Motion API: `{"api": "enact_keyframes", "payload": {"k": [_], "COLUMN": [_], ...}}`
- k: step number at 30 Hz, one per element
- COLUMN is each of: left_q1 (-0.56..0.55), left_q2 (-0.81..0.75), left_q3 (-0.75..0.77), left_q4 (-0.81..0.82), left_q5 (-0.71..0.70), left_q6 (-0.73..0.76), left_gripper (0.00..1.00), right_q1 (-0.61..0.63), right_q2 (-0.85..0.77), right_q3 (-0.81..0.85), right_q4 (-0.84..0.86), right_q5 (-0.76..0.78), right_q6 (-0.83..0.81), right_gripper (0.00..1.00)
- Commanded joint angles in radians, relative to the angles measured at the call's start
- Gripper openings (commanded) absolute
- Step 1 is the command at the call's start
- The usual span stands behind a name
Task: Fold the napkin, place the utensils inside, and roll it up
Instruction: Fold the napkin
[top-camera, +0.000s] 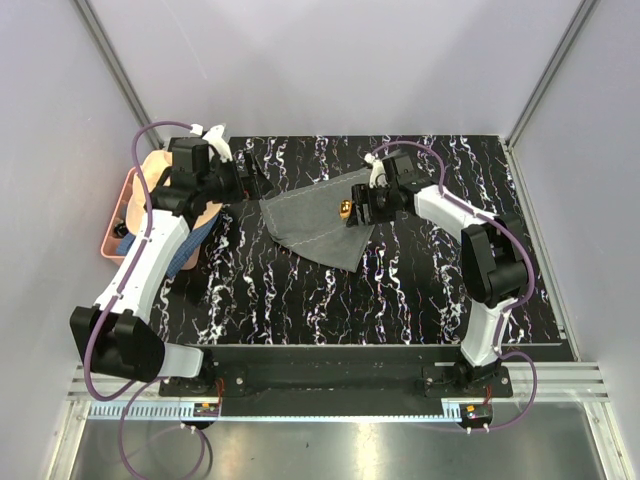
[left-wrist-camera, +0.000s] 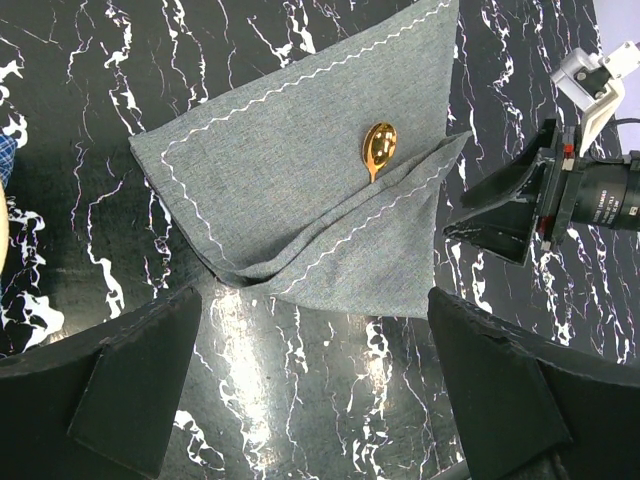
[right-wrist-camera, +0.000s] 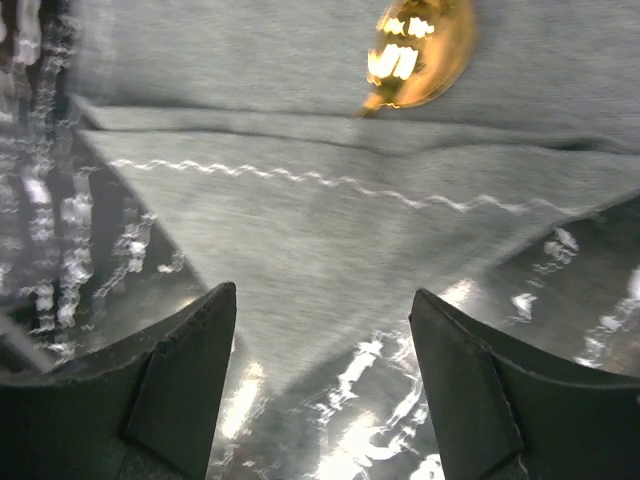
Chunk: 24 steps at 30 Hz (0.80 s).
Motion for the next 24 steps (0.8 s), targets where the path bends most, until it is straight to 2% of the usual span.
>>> {"api": "enact_keyframes", "payload": {"k": [1, 13, 24], "left_q1": [-0.006, -0.007, -0.007], "left_q2": [0.002, 0.010, 0.007], "left_q3": [-0.010, -0.010, -0.011], "left_q4": [0.037, 0.039, 0.039], "left_q5": [0.023, 0.017, 0.014], "left_q6": [0.001, 0.003, 0.005], "left_gripper": [0.99, 0.99, 0.99], "right_q1": [0.005, 0.003, 0.005], "right_q2": [-0.004, 0.139, 0.209], "right_q3": [-0.004, 0.092, 0.182], "right_q4": [0.148, 0.153, 0.148], "right_q5": [-0.159, -0.184, -0.118], "right_q6": [0.096, 0.136, 0.117], "right_gripper": [0.79, 0.79, 0.79]}}
